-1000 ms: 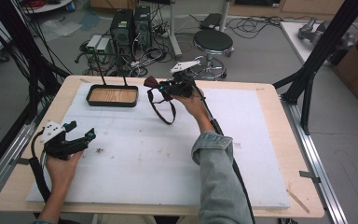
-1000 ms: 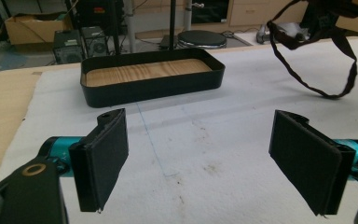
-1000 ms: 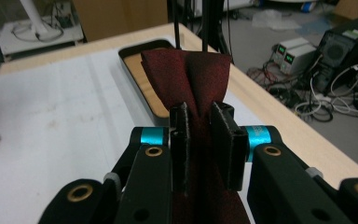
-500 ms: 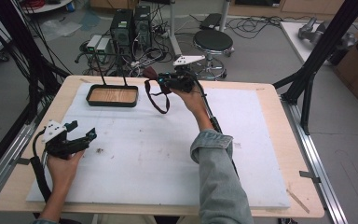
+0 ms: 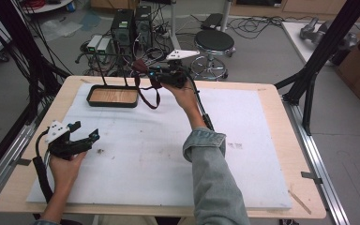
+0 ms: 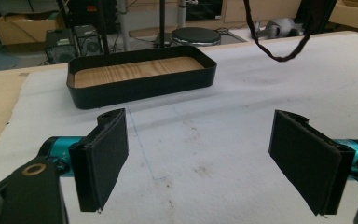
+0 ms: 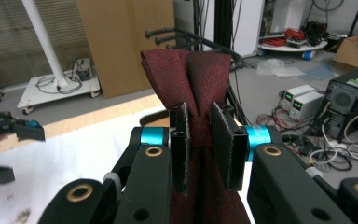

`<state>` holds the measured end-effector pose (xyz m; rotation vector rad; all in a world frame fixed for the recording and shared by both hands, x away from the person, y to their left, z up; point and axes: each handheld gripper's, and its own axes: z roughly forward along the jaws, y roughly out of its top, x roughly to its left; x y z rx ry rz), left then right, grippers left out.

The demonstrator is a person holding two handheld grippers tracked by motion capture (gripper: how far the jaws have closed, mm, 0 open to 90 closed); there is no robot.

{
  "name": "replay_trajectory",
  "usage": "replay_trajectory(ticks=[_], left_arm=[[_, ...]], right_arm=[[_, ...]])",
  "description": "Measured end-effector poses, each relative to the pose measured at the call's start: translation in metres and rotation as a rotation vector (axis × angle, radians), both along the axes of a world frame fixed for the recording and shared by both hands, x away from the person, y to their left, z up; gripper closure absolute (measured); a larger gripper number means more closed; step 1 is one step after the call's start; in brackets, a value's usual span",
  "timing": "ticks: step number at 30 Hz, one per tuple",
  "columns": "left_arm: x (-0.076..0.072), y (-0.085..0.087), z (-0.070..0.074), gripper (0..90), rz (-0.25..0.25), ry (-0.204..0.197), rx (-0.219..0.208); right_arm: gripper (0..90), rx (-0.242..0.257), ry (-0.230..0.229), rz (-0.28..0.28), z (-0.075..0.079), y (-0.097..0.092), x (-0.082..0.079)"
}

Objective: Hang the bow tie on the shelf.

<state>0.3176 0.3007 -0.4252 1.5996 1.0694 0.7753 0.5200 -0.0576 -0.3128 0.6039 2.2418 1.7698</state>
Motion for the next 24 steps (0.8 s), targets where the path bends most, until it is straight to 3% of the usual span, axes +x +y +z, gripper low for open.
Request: replay_trajectory(ticks=[6, 15, 24], left_arm=[[0.000, -0.001, 0.000, 20.1, -0.005, 0.002, 0.002], [-0.001, -0.001, 0.001, 20.1, -0.011, 0.000, 0.002], [-0.001, -0.002, 0.000, 20.0, -0.015, -0.001, -0.002]], right_arm=[[77.5, 0.025, -0.012, 0.002, 0.007, 0.019, 0.003], [77.4, 0.020, -0.015, -0.038, 0.010, 0.045, 0.009], [77.4, 0.011, -0.012, -0.108, 0.009, 0.047, 0.018]])
